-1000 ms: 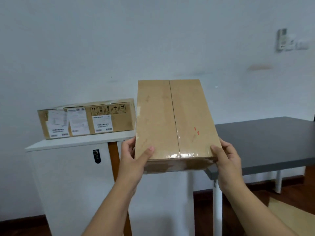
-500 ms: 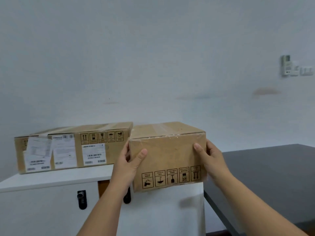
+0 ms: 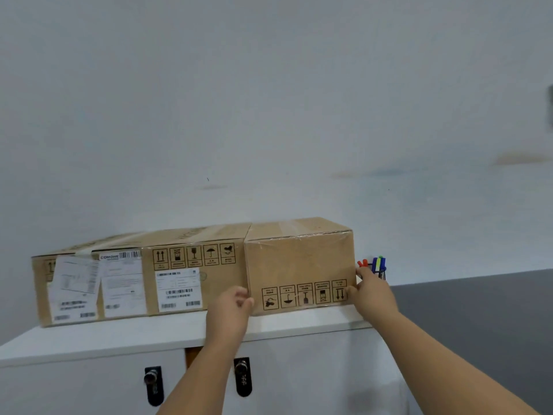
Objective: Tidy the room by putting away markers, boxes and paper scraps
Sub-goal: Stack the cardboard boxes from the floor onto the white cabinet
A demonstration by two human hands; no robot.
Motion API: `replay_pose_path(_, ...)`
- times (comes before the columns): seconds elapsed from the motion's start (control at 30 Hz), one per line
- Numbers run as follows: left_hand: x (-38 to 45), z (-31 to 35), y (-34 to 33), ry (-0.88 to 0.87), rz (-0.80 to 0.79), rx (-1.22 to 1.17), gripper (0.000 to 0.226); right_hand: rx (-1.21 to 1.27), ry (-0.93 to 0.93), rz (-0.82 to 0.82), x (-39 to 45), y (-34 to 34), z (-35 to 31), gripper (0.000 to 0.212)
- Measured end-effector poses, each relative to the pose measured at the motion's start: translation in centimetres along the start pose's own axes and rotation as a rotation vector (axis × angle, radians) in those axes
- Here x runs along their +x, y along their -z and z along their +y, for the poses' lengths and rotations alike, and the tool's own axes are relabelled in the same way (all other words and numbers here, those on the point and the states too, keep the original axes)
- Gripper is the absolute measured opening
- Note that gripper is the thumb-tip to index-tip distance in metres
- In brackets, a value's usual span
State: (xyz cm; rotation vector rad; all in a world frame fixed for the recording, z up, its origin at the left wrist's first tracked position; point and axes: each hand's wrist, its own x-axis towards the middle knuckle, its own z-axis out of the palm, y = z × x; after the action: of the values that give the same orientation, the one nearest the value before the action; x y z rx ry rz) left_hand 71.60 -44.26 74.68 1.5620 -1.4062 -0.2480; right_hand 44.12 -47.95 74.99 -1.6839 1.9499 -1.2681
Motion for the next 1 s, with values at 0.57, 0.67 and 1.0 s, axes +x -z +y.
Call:
replay_pose_path(0.57,4.8,-1.3,-0.5,-0.009,0.053,0.258,0.037,-0.056,-0.001,0.078,3.0,-3.1,-0.4,0.033)
replay_pose_path(0.67,3.8,-1.1,-0.6,-0.040,0.073,0.329,0.032,-0.071,0.047,0.065,1.3,-2.7,-1.1,0.037)
replay_pose_path(1.0,-4.9,7.1,-7.7,-0.606,-0.255,0.099,0.010,-0.199,0.157,0.156,-4.9,5.3,5.1,0.039)
